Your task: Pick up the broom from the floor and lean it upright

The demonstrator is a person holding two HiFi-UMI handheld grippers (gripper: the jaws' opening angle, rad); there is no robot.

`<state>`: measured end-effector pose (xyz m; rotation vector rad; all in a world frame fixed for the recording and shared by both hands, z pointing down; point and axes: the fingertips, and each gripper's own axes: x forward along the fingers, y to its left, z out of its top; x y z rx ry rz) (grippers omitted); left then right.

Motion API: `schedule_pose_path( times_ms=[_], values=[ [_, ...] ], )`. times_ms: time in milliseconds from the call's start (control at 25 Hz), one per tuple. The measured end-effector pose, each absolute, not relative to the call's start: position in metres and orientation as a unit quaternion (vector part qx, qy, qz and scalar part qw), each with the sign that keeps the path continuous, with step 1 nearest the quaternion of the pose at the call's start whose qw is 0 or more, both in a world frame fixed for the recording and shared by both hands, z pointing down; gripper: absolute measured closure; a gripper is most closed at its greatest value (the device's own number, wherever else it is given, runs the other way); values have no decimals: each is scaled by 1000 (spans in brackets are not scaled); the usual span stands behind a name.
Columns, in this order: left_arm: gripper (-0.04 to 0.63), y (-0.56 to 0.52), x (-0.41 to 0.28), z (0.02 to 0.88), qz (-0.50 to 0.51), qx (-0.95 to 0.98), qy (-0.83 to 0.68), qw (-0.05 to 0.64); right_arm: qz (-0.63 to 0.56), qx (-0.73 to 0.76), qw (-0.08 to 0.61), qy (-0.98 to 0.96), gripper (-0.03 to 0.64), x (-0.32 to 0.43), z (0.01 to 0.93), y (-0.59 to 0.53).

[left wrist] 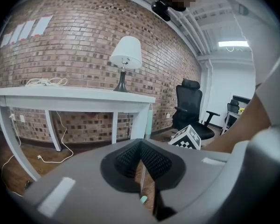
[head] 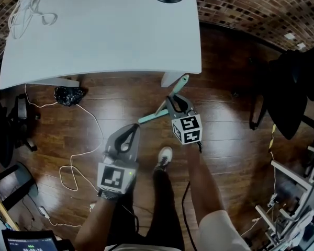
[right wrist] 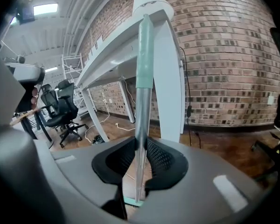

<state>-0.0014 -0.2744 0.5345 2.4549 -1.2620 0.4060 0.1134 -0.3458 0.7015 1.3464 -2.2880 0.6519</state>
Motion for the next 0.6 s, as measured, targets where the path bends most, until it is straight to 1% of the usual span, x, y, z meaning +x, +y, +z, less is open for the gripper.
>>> schedule_pose_path(
  times_ms=[600],
  values=[
    [595, -275, -15, 555, 153, 852, -464, 190, 232, 479, 196, -823, 523, 108, 709, -363]
  ],
)
